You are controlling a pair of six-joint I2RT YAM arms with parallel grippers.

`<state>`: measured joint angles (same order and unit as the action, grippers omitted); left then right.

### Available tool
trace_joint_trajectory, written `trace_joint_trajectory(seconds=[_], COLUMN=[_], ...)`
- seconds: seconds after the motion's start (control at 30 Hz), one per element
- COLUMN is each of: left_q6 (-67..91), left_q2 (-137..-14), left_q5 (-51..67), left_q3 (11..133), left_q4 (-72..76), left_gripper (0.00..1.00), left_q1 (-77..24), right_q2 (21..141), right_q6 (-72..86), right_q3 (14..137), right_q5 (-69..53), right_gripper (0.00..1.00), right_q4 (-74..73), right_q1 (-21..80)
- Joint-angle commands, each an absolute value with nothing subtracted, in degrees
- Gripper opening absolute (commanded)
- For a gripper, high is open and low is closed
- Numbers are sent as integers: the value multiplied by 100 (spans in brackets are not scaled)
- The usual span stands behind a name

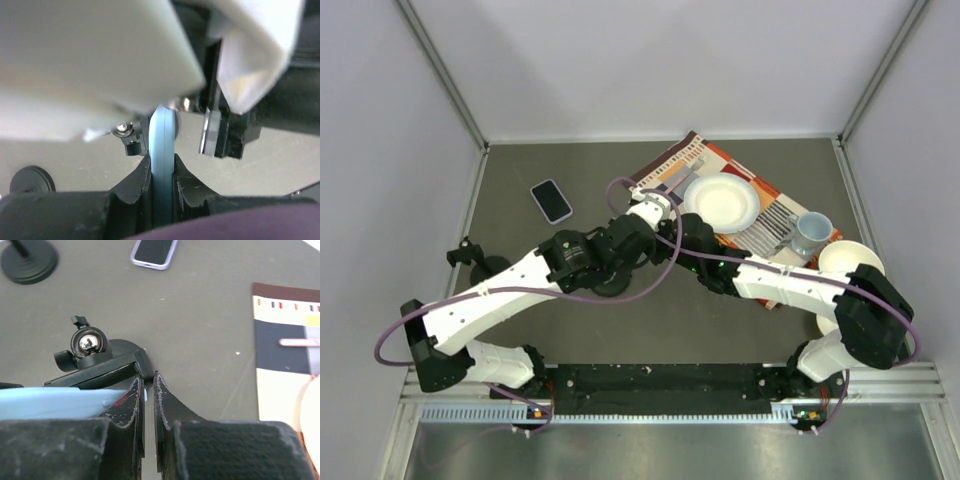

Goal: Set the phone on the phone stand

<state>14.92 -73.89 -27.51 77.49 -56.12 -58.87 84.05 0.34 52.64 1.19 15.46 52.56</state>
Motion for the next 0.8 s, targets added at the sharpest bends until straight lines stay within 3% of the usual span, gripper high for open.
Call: trace_joint_trajectory(seconds=[0.0,0.1,0.43,0.6,0.77], left_q6=[3794,4216,4307,4219,4289], left_q2=[-7786,-7848,-8068,-8209,-7894], left_q5=[-4288,-4666,-4948,-4747,-4702], left_q3=[7497,7488,7392,7453,7594], left_q4=[-8418,-8788,-8807,-8789,-8798], left_gripper=[0,0,0,0,0], left_q1=[-5493,-5511,-5440,-5449,-5458], right_q2=[8332,8227,8086,7980,7893], right_q6=[-394,-720,-1265,-1880,-1424], right_q3=[5414,5248,5177,5106,5431], right_q5=[3406,3988,3973,3183,1954], right_gripper=[0,0,0,0,0], right_q4=[2478,2890,3032,3540,2840], right_q1=[5106,5185,5300,5344,5317])
